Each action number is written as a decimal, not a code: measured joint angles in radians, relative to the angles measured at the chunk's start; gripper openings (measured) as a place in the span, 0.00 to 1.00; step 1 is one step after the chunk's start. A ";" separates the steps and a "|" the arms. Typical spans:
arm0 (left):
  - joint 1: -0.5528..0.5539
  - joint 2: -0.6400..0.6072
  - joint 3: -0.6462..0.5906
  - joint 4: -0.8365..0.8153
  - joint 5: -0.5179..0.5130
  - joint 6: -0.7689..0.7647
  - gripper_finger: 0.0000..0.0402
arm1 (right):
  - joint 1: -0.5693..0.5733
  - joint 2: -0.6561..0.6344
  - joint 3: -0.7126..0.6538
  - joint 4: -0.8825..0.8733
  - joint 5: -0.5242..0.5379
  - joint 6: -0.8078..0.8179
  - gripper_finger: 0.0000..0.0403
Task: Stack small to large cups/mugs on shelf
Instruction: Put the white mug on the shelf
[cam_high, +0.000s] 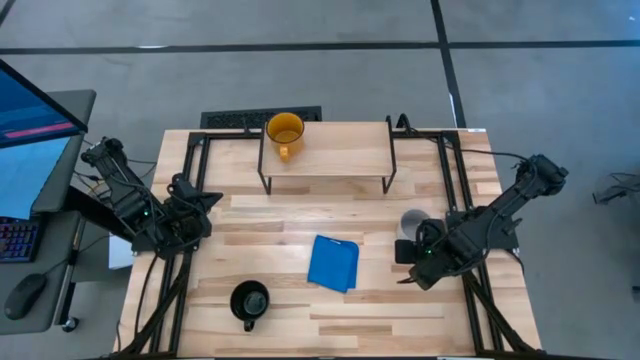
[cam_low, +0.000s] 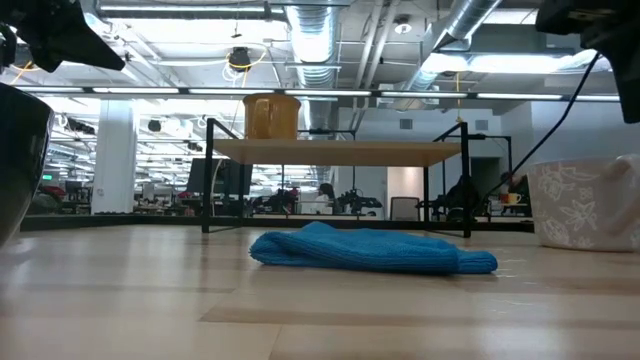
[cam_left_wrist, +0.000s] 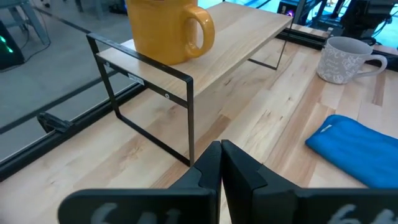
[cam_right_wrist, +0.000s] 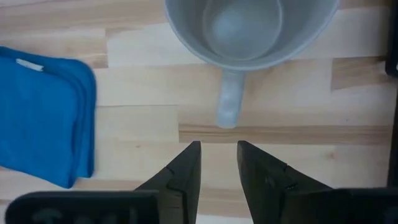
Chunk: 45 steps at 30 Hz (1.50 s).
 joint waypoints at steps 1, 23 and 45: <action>0.000 0.000 0.000 0.000 0.000 0.000 0.00 | 0.000 0.000 0.000 -0.004 0.000 0.000 0.31; 0.000 0.000 0.000 -0.001 0.008 0.000 0.00 | -0.087 0.093 -0.003 -0.020 -0.027 -0.058 0.31; 0.000 0.000 0.000 -0.001 0.010 0.016 0.00 | -0.119 0.144 -0.003 -0.006 -0.060 -0.074 0.31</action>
